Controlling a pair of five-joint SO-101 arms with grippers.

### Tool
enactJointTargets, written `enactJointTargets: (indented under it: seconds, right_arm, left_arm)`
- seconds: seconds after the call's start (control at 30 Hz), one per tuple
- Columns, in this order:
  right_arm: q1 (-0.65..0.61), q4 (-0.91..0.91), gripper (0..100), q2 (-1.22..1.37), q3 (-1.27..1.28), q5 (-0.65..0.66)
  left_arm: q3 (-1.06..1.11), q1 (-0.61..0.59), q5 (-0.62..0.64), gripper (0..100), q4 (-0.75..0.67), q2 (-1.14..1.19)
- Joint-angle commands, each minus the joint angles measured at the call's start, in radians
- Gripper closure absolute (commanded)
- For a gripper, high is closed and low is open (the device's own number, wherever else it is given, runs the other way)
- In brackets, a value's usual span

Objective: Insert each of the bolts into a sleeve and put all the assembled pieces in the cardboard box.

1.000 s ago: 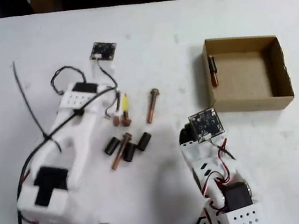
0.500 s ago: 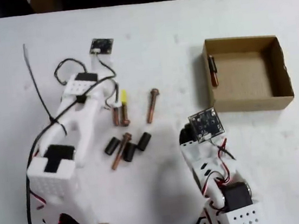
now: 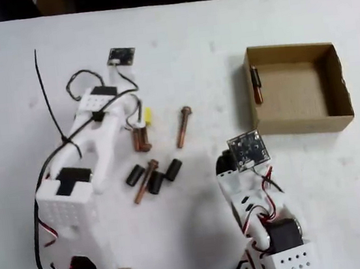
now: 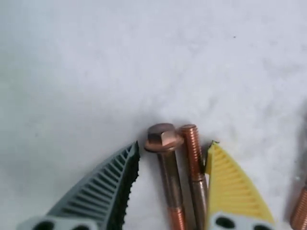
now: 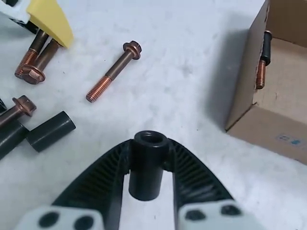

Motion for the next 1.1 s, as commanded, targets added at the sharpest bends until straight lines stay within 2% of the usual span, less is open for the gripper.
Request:
enactJointTargets:
  seconds: [0.0, 0.13, 0.27, 0.43, 0.97, 1.07]
  right_arm:
    - [0.004, -0.027, 98.1, -0.008, -0.011, -0.003]
    - [0.004, -0.027, 98.1, -0.008, -0.011, -0.003]
    - [0.004, -0.027, 98.1, -0.008, -0.011, -0.003]
    - [0.004, -0.027, 98.1, -0.008, -0.011, -0.003]
    - [0.004, -0.027, 98.1, -0.008, -0.011, -0.003]
    - [0.004, -0.027, 98.1, -0.008, -0.011, -0.003]
  left_arm:
    - [-0.038, -0.025, 0.009, 76, -0.020, -0.005]
    - [-0.037, -0.022, 0.009, 76, -0.018, -0.039]
    - [-0.038, -0.019, 0.009, 76, 0.064, -0.130]
    - [-0.031, -0.030, 0.009, 76, 0.078, -0.166]
    - [0.020, -0.050, 0.009, 76, 0.068, -0.162]
    - [0.063, -0.050, 0.009, 76, 0.006, -0.162]
